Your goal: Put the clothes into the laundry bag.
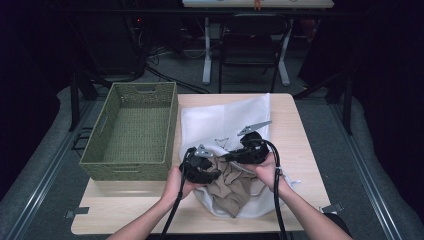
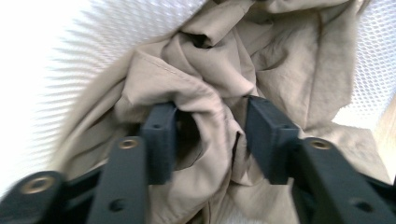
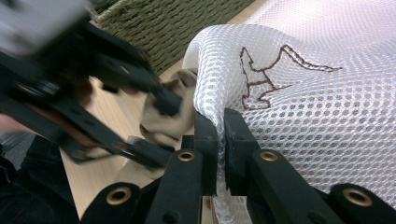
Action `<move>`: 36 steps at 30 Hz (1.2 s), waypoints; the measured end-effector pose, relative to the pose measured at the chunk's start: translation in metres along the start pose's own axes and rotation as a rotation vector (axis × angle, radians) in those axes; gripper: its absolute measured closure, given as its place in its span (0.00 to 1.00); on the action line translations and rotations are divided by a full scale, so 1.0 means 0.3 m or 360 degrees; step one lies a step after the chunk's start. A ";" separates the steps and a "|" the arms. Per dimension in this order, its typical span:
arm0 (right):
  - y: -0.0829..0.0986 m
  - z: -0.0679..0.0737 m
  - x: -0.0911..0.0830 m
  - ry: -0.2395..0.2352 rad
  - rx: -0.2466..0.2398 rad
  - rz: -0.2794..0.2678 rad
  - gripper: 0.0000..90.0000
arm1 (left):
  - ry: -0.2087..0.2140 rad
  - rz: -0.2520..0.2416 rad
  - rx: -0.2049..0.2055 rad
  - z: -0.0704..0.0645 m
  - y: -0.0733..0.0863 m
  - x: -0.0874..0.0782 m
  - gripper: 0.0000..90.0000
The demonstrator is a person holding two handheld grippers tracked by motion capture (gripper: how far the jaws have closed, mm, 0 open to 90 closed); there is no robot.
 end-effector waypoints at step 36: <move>-0.026 -0.008 0.008 0.0028 0.0003 -0.0054 0.95 | -0.0099 -0.0112 0.0062 0.005 -0.042 0.002 0.93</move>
Point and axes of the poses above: each handheld gripper's, and its own axes: x roughly forward along the jaws, y roughly out of its underside, z roughly to its left, the point moved 8 cm from there along x, roughly forward along the jaws, and after that the axes turned 6 degrees about -y, right-handed, at the moved point
